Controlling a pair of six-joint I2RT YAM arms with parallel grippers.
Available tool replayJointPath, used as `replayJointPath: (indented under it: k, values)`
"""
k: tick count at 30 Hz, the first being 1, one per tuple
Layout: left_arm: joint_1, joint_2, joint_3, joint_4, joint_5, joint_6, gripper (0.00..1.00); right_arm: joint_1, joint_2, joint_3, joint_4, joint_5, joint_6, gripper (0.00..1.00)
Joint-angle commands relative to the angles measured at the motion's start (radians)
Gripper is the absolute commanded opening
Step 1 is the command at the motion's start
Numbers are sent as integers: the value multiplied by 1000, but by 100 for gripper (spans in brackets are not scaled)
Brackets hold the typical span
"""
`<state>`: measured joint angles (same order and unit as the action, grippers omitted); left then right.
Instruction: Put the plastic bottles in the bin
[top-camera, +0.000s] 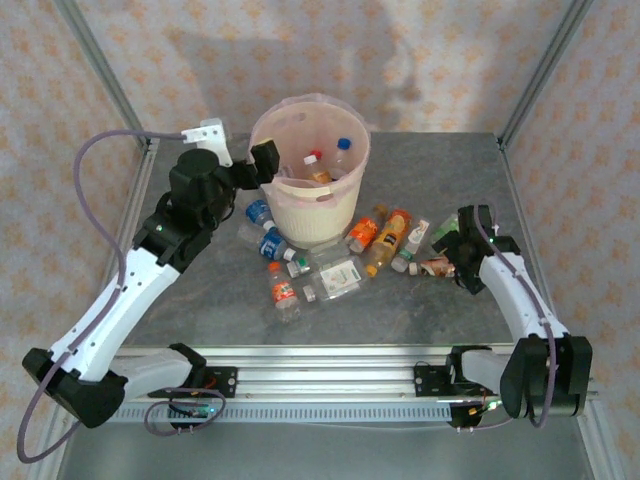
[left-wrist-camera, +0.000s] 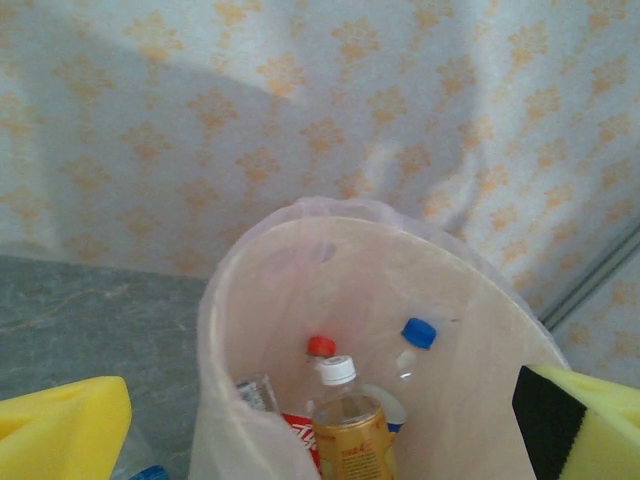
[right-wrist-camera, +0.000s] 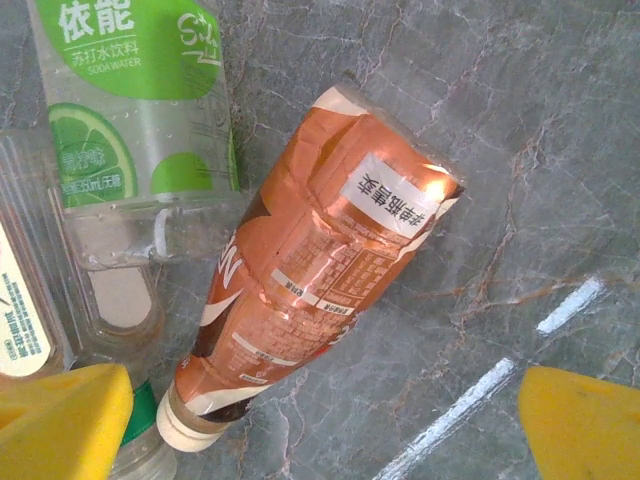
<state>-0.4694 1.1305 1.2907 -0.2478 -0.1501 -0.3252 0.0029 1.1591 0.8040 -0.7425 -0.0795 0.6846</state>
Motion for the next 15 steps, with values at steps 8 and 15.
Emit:
replayJointPath:
  k: [8,15]
  values:
    - [-3,-40,-37,18,-96,-26,100,-14,51,-52,91,8,23,100]
    - [-3,-34,-36,6,-102,-29,100,-20,116,-46,146,-11,19,100]
